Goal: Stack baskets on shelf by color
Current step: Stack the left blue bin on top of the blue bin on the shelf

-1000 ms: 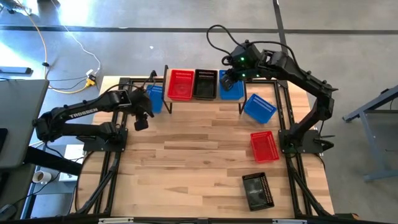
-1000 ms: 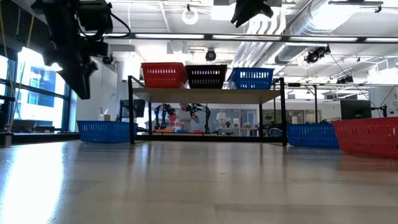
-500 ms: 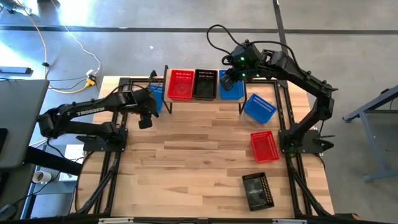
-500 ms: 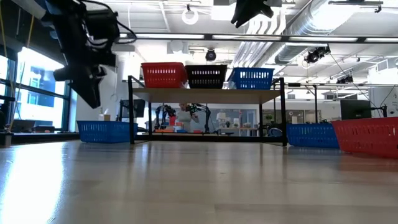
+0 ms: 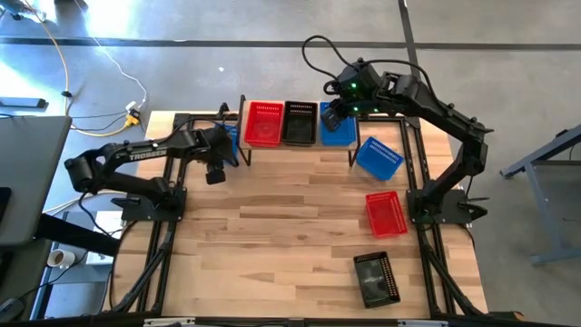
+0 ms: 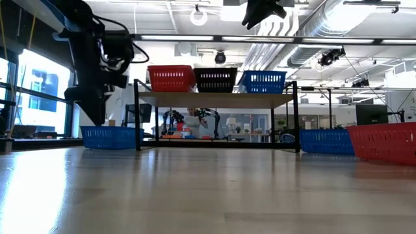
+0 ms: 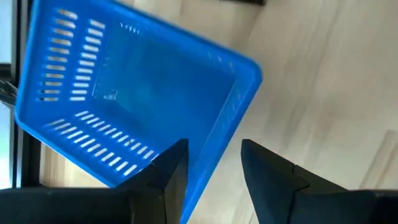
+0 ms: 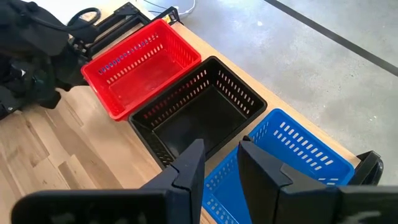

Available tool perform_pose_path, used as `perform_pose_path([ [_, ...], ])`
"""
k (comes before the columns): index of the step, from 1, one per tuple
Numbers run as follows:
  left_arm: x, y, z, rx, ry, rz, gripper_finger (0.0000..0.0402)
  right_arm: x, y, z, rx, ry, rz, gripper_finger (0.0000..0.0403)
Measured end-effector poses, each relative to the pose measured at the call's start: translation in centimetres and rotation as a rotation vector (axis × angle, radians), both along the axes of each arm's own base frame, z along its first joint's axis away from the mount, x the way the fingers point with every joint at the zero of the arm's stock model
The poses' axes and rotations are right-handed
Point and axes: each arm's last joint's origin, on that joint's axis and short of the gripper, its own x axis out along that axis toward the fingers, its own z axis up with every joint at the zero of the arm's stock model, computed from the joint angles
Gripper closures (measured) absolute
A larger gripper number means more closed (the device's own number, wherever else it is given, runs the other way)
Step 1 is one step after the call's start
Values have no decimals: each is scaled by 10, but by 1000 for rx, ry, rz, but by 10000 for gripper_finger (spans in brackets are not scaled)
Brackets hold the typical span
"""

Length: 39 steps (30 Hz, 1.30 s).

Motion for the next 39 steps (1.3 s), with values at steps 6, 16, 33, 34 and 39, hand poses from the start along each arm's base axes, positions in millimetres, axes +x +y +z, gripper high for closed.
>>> perform_pose_path([
  [6, -3, 8, -9, -54, 27, 17, 264, 0, 0, 0, 2, -1, -2, 320],
  [16, -8, 15, -12, -94, 7, 61, 272, 0, 0, 0, 3, -1, -2, 320],
  [33, -16, 22, -12, -173, -75, 97, 393, -2, 1, -2, 12, 21, -1, 320],
  [34, -16, 23, -12, -173, -75, 99, 394, -2, 1, -2, 12, 21, -1, 320],
  [39, -17, 23, -12, -174, -71, 103, 393, -2, 1, -2, 12, 21, -1, 320],
])
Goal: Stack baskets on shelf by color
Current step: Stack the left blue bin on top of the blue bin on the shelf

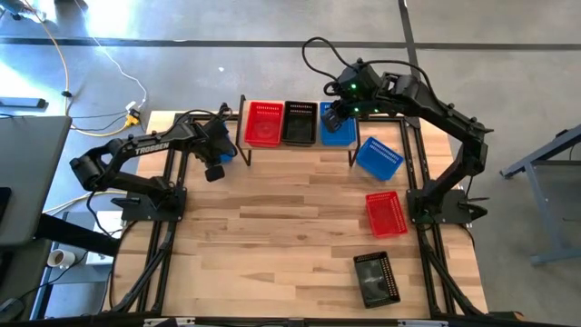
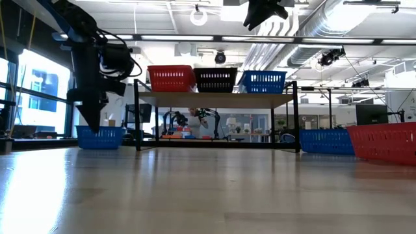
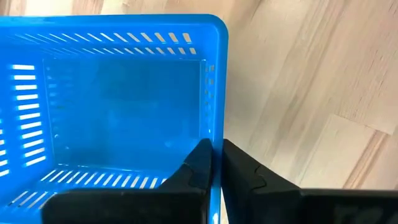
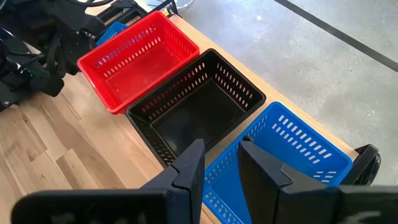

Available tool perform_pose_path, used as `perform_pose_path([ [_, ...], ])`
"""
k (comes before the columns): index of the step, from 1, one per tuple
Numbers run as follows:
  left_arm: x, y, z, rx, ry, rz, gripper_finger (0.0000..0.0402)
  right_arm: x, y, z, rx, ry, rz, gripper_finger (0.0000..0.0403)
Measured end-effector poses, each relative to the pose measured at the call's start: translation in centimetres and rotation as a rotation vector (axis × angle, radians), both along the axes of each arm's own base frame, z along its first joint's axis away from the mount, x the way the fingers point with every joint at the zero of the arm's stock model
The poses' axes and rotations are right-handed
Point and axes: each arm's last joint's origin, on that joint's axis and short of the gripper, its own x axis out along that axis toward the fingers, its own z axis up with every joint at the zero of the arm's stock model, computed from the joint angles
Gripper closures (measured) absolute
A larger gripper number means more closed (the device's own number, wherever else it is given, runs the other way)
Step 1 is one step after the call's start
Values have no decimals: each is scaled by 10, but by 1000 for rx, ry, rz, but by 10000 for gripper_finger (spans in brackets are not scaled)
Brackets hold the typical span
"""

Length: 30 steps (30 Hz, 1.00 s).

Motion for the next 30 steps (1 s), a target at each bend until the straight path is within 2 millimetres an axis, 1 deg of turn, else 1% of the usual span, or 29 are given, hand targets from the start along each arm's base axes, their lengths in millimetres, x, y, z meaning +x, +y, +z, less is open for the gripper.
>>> perform_pose_path([
  [7, -4, -3, 8, 49, 19, 16, 399, 0, 0, 0, 0, 0, 0, 320],
  [12, -11, -10, 18, 71, 12, 20, 400, 0, 0, 0, 2, -2, -2, 320],
  [16, -17, -17, 29, 112, -26, 44, 401, 0, 0, 0, 15, -11, -18, 320],
  [23, -29, -30, 46, 187, -38, 65, 401, 0, 0, 0, 27, -20, -33, 320],
  [25, -32, -32, 53, 194, -40, 68, 401, 0, 0, 0, 28, -21, -33, 320],
  [30, -34, -36, 82, 274, -71, 68, 401, 0, 0, 0, 33, -23, -28, 320],
])
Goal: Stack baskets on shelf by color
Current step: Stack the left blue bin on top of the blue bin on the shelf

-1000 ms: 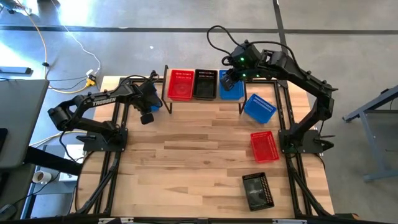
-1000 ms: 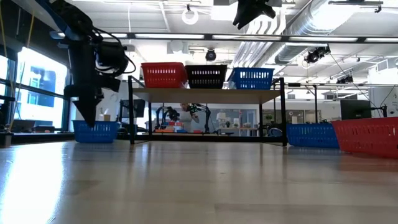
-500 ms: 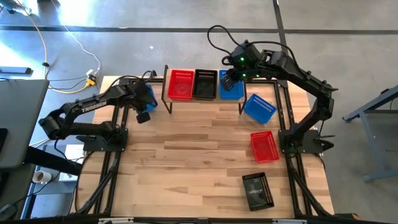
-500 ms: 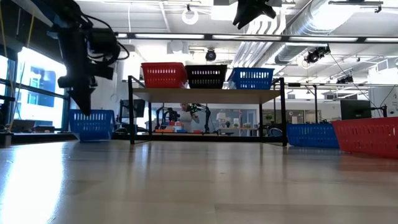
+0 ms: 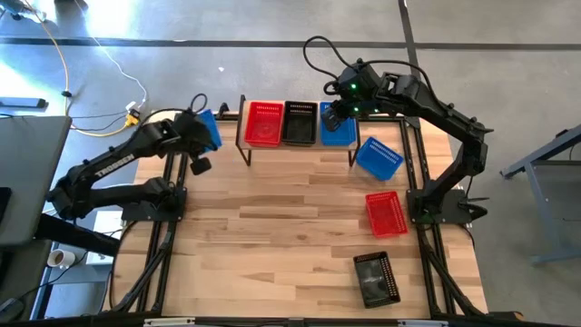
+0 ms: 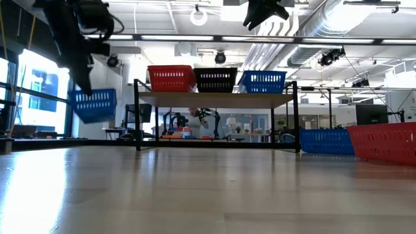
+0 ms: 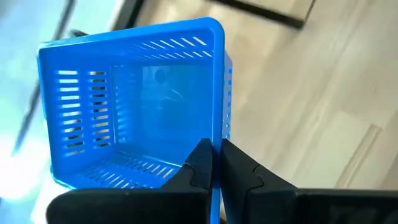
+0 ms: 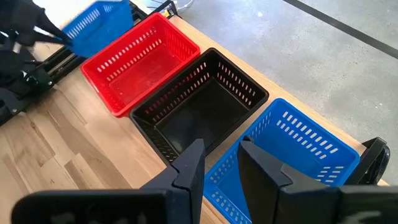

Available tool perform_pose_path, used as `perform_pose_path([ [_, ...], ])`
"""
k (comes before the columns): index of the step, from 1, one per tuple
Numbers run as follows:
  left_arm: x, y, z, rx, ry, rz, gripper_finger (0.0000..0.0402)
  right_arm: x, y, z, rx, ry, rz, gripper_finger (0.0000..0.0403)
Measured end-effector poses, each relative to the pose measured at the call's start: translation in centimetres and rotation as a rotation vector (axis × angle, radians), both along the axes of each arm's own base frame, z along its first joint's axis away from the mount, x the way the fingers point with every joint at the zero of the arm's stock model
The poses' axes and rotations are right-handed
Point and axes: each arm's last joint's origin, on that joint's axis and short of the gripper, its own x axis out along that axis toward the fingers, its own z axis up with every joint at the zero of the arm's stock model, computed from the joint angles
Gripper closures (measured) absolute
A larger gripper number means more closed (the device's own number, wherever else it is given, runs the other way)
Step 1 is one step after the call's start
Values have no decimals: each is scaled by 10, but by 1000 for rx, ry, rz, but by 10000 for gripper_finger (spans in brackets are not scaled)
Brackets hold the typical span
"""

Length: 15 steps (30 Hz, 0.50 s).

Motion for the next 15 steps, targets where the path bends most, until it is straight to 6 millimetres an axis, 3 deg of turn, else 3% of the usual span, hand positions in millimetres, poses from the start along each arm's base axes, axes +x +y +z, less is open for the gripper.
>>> perform_pose_path([
  [15, 8, -19, 88, 260, -72, -55, 401, 1, 1, 0, 55, -26, 21, 320],
])
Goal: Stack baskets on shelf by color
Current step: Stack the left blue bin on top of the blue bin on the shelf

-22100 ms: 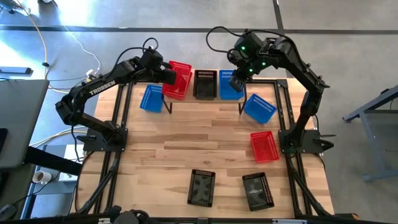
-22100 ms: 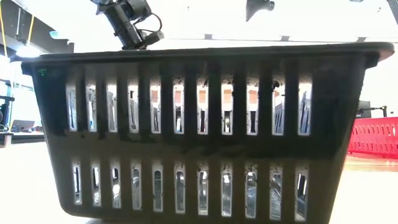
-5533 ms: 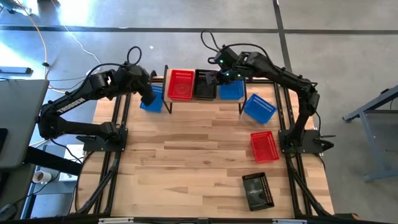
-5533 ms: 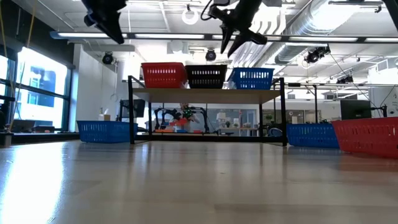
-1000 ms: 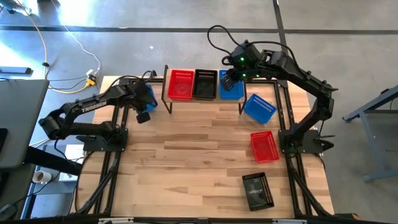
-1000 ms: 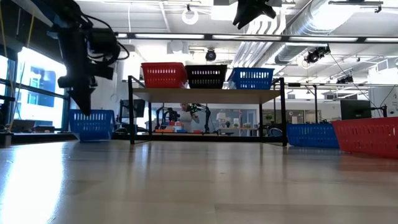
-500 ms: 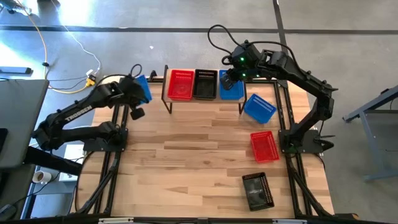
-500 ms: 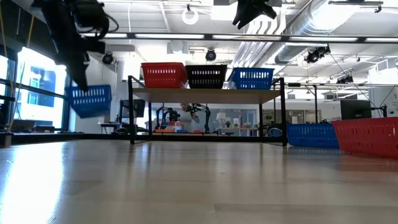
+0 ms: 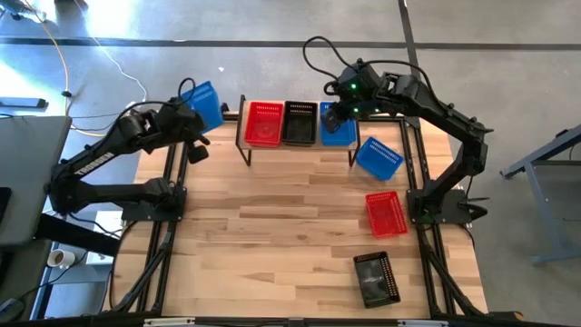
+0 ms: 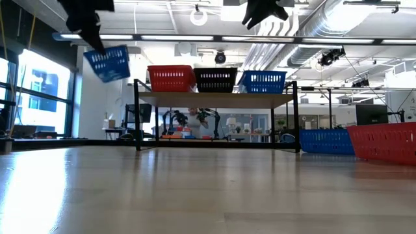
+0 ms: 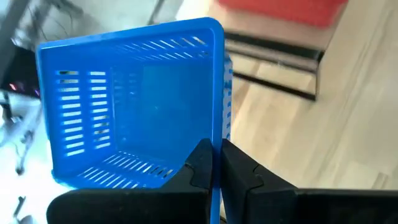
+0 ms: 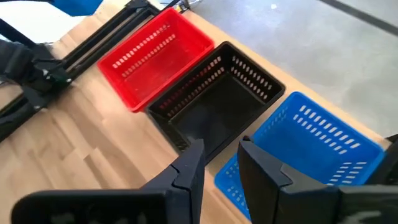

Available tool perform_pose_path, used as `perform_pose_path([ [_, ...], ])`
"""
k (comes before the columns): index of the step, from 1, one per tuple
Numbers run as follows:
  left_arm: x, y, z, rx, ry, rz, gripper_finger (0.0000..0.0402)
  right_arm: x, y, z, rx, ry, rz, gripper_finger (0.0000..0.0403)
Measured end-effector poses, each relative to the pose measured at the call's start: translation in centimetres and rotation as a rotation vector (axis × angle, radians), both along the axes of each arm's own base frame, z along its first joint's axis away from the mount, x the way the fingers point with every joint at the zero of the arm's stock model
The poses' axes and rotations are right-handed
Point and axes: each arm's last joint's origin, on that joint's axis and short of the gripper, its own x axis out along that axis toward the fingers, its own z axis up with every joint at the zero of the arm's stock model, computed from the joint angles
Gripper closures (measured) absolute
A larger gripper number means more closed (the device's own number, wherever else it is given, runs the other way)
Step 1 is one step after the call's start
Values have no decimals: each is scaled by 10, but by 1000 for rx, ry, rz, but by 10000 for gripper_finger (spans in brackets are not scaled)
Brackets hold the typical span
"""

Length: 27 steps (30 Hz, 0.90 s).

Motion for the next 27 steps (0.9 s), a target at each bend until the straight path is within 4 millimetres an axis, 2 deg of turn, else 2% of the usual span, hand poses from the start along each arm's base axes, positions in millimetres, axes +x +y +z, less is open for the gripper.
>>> perform_pose_path([
  [7, 6, -17, 29, 91, -47, -107, 401, 2, 5, 0, 41, -22, 17, 320],
  [11, 9, -28, 43, 131, -44, -180, 401, 6, 15, 0, 72, -42, 18, 318],
  [15, 15, -38, 55, 150, -44, -242, 401, 11, 29, 1, 85, -59, 3, 297],
  [21, 33, -50, 59, 180, 21, -336, 401, 18, 53, 1, 126, -88, -8, 255],
  [27, 58, -62, 55, 232, 119, -388, 401, 22, 75, 2, 156, -115, -28, 242],
])
